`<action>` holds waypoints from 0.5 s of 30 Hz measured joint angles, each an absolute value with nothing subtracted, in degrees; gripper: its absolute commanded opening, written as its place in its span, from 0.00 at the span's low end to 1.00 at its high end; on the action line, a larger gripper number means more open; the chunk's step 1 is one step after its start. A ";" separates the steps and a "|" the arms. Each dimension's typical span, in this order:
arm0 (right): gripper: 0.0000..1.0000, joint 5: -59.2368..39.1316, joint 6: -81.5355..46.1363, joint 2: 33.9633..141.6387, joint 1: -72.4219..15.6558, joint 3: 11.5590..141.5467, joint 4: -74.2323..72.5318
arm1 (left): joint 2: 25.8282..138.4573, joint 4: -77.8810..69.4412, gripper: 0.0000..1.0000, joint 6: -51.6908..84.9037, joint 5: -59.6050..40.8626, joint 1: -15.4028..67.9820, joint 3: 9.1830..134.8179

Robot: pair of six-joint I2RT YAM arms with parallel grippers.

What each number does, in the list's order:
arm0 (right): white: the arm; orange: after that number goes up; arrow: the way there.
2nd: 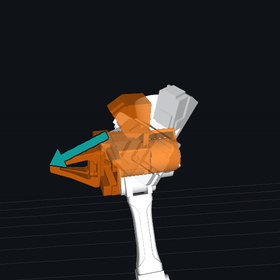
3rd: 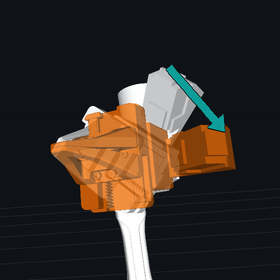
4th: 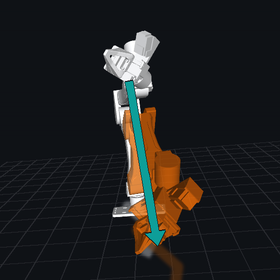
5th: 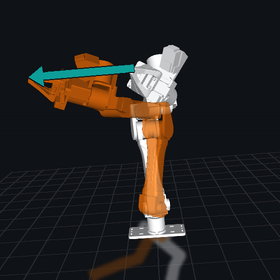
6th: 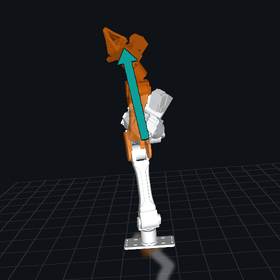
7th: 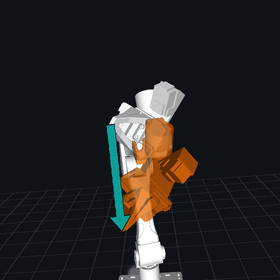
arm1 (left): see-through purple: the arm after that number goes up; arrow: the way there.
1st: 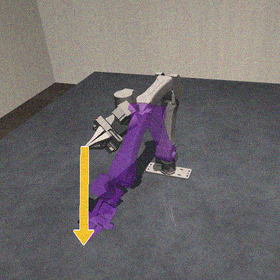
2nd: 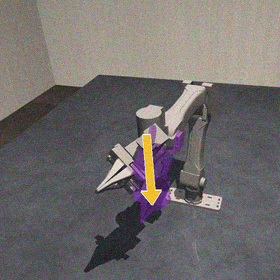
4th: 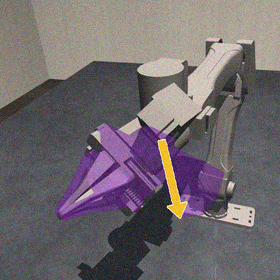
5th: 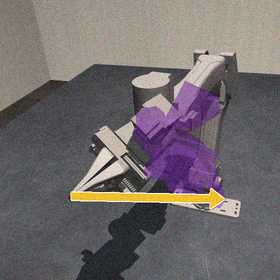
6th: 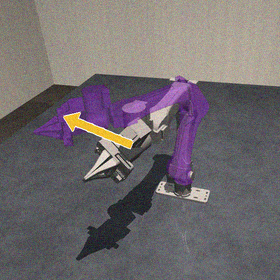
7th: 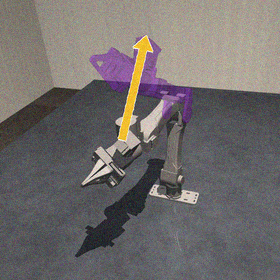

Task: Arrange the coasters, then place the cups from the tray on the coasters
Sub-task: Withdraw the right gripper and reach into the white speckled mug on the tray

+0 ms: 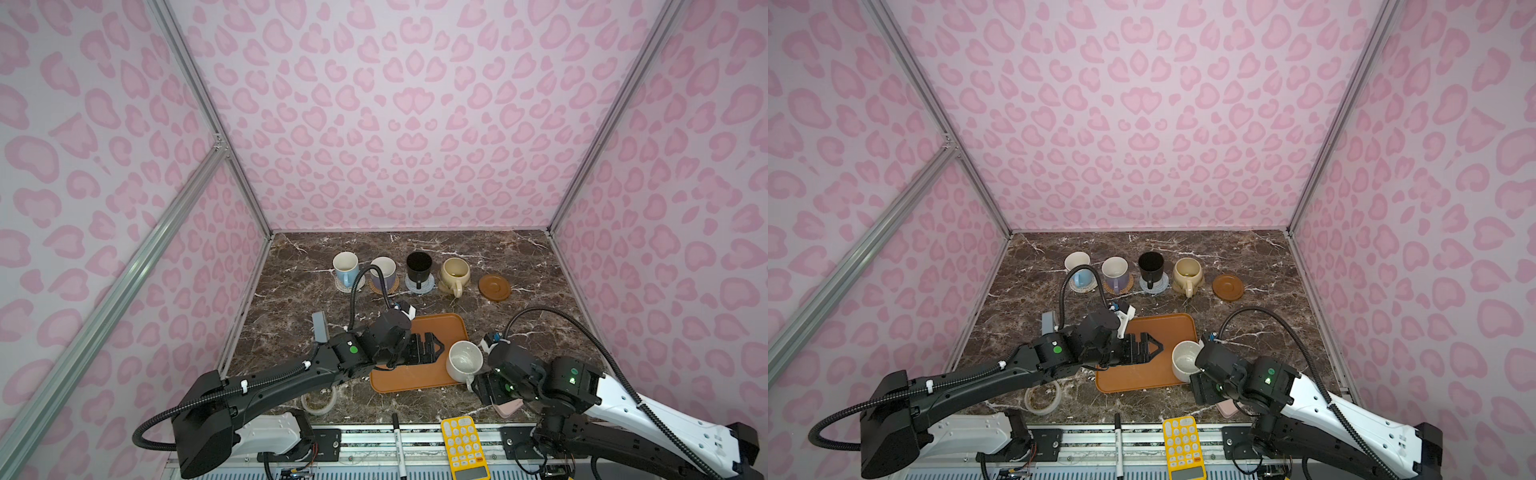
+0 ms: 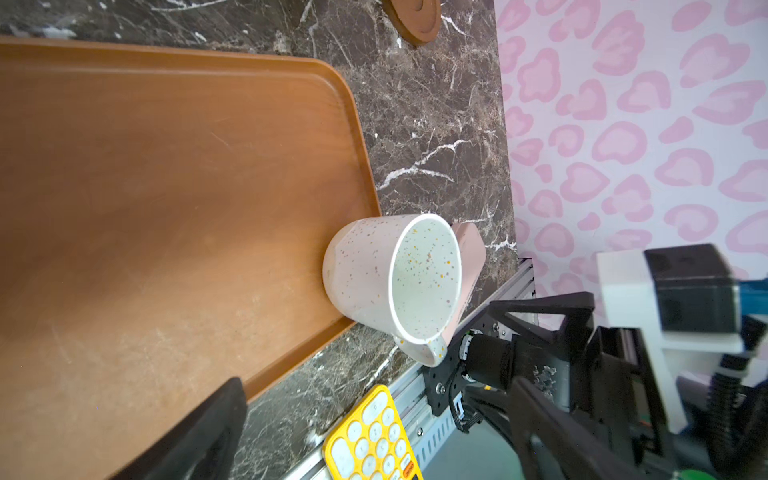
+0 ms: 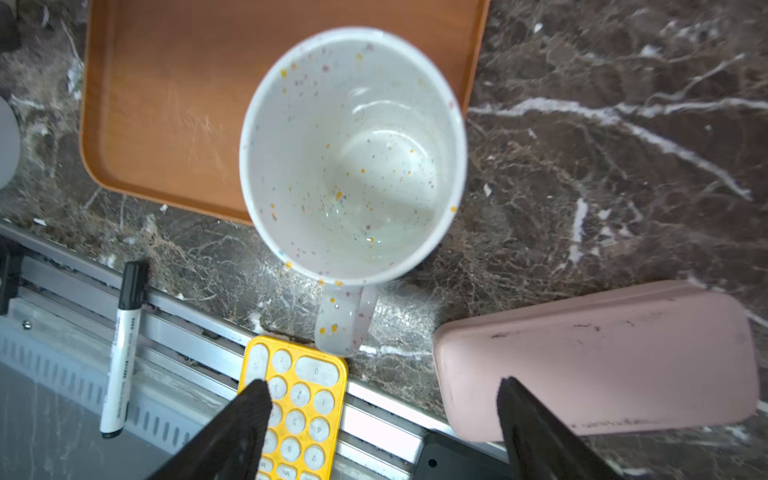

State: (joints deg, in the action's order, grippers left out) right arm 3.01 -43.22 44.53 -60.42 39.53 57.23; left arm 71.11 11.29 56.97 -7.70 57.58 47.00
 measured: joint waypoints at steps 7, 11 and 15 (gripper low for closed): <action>0.68 8.62 -48.25 50.39 -64.77 35.64 49.91 | 71.05 10.20 1.00 58.06 -6.13 57.87 46.52; 0.62 11.35 -48.88 54.06 -64.77 34.87 46.52 | 70.06 8.58 1.00 59.55 -4.69 58.02 44.53; 0.57 11.99 -48.90 56.21 -64.82 33.69 43.59 | 69.06 8.36 0.99 60.80 -2.79 58.02 43.46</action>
State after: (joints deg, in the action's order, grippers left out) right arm 11.99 -48.90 56.21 -64.82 33.69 43.59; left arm 69.06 8.36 60.80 -2.79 58.02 43.46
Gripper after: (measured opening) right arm 0.595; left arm 0.995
